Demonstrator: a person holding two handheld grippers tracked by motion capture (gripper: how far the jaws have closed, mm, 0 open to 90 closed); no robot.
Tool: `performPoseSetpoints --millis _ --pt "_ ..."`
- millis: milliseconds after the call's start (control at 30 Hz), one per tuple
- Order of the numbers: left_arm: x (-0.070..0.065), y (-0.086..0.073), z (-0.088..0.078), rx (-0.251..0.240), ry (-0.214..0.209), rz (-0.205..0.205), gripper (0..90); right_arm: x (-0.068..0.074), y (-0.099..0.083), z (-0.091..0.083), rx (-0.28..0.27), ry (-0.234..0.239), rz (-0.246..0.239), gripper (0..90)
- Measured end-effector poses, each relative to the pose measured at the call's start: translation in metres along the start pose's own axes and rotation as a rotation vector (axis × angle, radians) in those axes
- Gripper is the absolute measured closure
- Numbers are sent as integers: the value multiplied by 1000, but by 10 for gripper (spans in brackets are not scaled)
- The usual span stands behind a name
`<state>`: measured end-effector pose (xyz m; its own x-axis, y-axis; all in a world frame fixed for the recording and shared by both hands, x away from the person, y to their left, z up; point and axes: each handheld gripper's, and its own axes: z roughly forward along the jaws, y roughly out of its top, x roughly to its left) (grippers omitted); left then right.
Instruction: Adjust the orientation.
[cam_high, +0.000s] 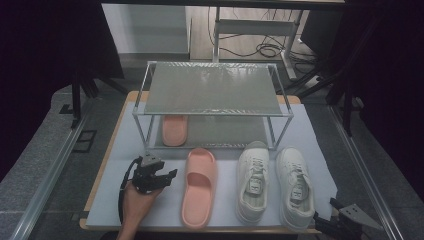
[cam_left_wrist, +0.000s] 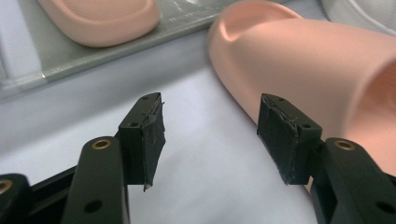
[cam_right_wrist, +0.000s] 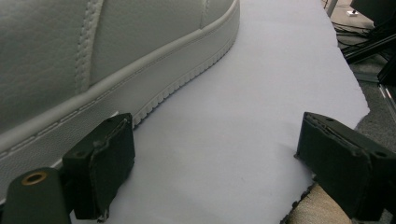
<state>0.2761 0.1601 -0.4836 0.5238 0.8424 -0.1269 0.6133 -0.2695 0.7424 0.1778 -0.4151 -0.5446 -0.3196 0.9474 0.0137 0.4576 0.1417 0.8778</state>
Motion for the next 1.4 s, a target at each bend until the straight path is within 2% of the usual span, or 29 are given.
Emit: performPoseSetpoints --millis 100,167,233,500,700,967,1100,1400 --pt "-4 -5 -4 0 -33 -2 412 0 0 0 -1 0 1 116" --pt "-7 -7 -6 5 -54 13 414 0 0 0 0 0 0 116" --pt "-10 -10 -7 7 -55 31 413 0 0 0 -1 0 0 116" --pt "-19 -18 -15 -17 -87 26 406 0 0 0 -1 0 0 116" --pt "-29 -19 -15 -21 -118 33 398 0 0 0 -1 0 0 116" --pt "-41 -11 -6 -23 -128 47 398 0 0 0 -2 -1 1 116" --pt "-45 -6 3 -4 -121 51 397 0 0 0 -1 0 0 116" --pt "-47 -2 24 14 -108 23 399 0 0 0 -1 0 0 116"
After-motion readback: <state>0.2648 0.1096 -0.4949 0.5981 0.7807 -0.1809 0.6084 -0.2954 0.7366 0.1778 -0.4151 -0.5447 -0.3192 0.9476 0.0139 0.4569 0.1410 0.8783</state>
